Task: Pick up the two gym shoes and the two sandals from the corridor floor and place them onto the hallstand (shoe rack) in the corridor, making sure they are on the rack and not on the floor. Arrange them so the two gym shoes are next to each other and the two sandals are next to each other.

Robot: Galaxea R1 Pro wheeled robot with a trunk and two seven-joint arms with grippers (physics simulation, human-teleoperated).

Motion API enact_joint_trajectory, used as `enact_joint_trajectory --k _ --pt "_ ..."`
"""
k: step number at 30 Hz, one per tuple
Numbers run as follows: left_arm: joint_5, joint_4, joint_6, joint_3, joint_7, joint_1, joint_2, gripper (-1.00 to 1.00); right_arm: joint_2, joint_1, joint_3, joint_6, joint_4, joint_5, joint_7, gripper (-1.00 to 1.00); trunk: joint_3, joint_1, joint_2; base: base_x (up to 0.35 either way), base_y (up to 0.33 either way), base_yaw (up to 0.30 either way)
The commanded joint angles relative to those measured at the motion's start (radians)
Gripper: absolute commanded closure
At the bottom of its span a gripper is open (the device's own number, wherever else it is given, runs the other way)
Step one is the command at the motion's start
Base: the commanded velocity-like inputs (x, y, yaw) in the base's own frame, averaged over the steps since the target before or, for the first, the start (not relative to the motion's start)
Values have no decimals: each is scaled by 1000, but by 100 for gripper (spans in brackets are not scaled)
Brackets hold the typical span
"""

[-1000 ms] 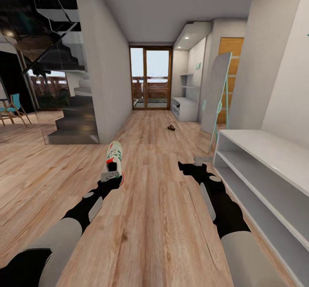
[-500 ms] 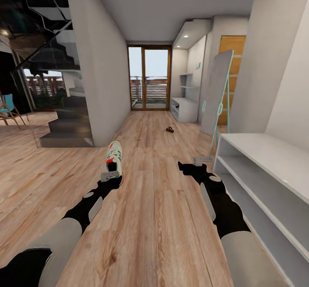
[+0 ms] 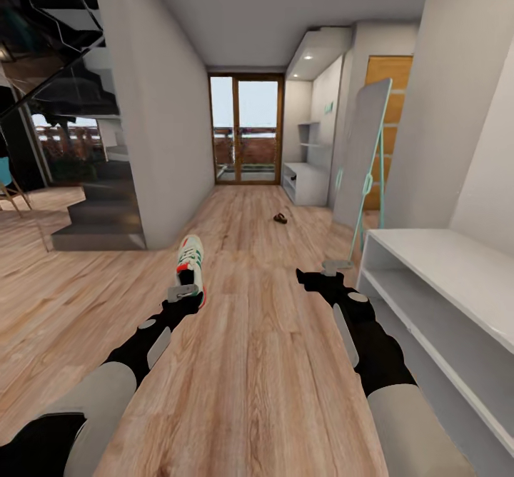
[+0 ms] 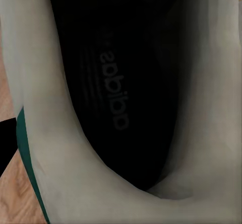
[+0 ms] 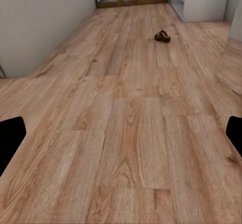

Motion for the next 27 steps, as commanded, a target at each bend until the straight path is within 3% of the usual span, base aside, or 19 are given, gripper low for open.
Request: enact_joint_trajectory --k 1,27 --pt "9 1 -1 3 -7 -1 0 100 0 0 -1 5 -1 -1 2 -100 -1 0 0 346 -134 0" --pt "9 1 -1 3 -7 -1 1 100 0 0 1 5 -1 -1 2 -100 -1 0 0 346 -118 0"
